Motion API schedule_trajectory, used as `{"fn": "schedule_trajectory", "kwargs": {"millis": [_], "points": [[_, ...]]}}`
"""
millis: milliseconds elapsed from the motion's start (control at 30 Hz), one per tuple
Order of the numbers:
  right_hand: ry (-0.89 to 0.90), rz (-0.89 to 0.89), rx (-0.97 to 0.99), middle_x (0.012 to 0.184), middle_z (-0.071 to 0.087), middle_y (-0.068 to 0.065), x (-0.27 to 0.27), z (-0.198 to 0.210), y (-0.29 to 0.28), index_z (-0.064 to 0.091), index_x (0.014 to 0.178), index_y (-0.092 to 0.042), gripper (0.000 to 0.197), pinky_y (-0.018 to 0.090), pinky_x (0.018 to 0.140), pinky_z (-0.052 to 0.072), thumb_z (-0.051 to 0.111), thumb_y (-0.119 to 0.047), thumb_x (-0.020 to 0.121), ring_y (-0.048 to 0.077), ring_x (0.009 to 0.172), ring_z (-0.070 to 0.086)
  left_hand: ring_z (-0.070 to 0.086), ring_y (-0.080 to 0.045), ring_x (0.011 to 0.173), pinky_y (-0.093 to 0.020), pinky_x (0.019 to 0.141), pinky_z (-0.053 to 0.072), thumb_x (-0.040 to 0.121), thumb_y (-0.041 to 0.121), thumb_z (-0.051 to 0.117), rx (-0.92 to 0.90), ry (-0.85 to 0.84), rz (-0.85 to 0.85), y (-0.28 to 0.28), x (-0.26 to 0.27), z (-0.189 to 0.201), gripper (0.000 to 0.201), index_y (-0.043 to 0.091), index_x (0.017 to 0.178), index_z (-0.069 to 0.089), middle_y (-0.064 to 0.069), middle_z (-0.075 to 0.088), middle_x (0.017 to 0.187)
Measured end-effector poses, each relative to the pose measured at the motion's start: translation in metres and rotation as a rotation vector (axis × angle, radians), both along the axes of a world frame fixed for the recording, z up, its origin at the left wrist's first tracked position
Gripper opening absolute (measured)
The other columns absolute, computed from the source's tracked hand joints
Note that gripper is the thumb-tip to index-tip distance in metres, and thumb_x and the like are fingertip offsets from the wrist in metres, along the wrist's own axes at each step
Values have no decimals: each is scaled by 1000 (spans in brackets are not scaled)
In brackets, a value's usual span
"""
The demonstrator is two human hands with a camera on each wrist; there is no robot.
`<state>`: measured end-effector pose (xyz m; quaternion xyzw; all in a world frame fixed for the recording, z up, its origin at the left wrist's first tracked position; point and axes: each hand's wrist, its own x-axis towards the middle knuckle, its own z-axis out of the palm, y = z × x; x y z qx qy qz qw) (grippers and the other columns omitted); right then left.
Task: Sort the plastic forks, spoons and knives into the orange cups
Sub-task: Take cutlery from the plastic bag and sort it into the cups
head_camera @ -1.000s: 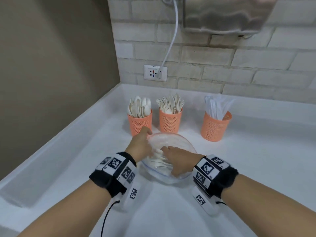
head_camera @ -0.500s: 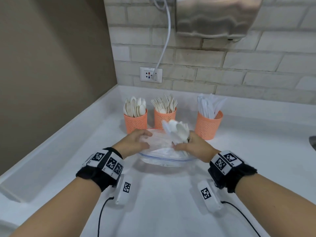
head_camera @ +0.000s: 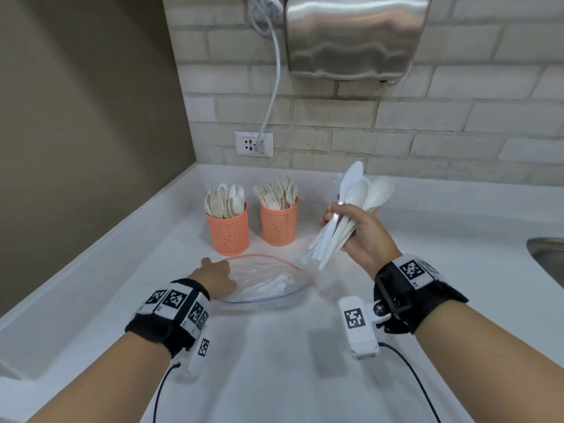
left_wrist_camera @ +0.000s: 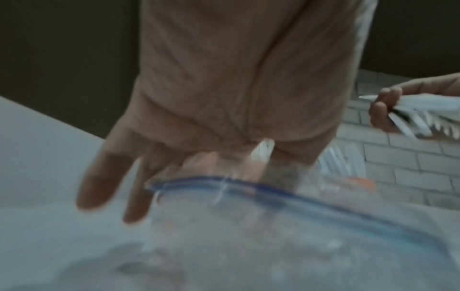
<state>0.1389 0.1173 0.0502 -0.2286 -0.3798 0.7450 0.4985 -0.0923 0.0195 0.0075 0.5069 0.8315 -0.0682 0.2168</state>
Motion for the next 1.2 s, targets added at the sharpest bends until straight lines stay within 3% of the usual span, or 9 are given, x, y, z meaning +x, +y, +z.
{"fn": "schedule_trajectory", "kwargs": {"millis": [133, 267, 367, 467, 600, 733, 800, 933, 1200], "points": [[-24, 126, 22, 60, 56, 5, -5, 0, -7, 56, 78, -5, 11, 31, 70, 54, 54, 2, 86, 15, 54, 57, 47, -33, 122, -43, 105, 35, 78, 79, 16, 340, -149, 18, 2, 13, 28, 80, 23, 122, 54, -11, 51, 129], [-46, 265, 59, 61, 61, 0, -19, 3, -15, 59, 88, -8, 8, 28, 68, 56, 56, -1, 86, 12, 57, 60, 52, -19, 122, -35, 107, 35, 88, 64, 28, 497, -701, -181, 1, 55, 56, 66, 21, 133, 50, -3, 56, 133], [-86, 368, 104, 63, 63, 1, -30, 5, -21, 60, 86, -9, 8, 27, 69, 57, 58, -1, 85, 12, 66, 64, 68, -22, 92, -34, 88, 54, 80, 52, 50, 381, -1259, -135, 7, 75, 53, 68, 7, 131, 48, -14, 64, 111], [-195, 472, 130, 71, 67, 2, -29, 10, -22, 65, 79, -10, 9, 30, 70, 58, 58, -4, 83, 14, 72, 67, 71, -19, 77, -29, 71, 59, 59, 49, 77, 318, -1520, -46, 13, 77, 44, 74, 5, 116, 58, -15, 71, 92], [-492, 633, 268, 75, 68, 6, -18, 19, -22, 66, 99, -14, 16, 25, 53, 54, 56, -15, 85, 20, 62, 65, 64, -12, 58, -23, 57, 53, 49, 52, 84, 142, -1574, -163, 13, 73, 37, 70, 5, 97, 64, -3, 68, 66], [-693, 556, 253, 94, 63, 14, -17, 10, -13, 61, 110, -10, 43, 40, 100, 43, 66, -39, 79, 22, 93, 62, 61, -12, 53, -24, 58, 54, 77, 19, 72, 285, -1706, 1, 15, 83, 41, 13, 8, 77, 64, -2, 59, 56], [-814, 376, 238, 91, 62, 11, -20, 7, -12, 57, 112, -9, 56, 38, 90, 50, 71, -47, 74, 21, 87, 60, 61, -11, 53, -25, 58, 55, 87, 8, 59, 435, -1644, 86, 20, 84, 38, 3, 7, 86, 62, -2, 60, 60], [-739, -183, 397, 75, 48, 2, -24, 6, -13, 50, 86, -16, 31, 21, 56, 38, 76, -30, 74, 15, 69, 49, 57, -11, 51, -23, 55, 52, 88, 3, 58, 598, -1480, 129, 26, 86, 32, 7, 10, 89, 57, -2, 55, 63], [-892, -43, 589, 67, 55, 5, -32, 2, -22, 59, 88, -12, 9, 31, 65, 47, 62, -20, 87, 16, 64, 53, 60, -8, 59, -21, 54, 51, 88, -1, 56, 713, -1332, -74, 23, 97, 31, 20, 10, 103, 61, 1, 66, 73]]}}
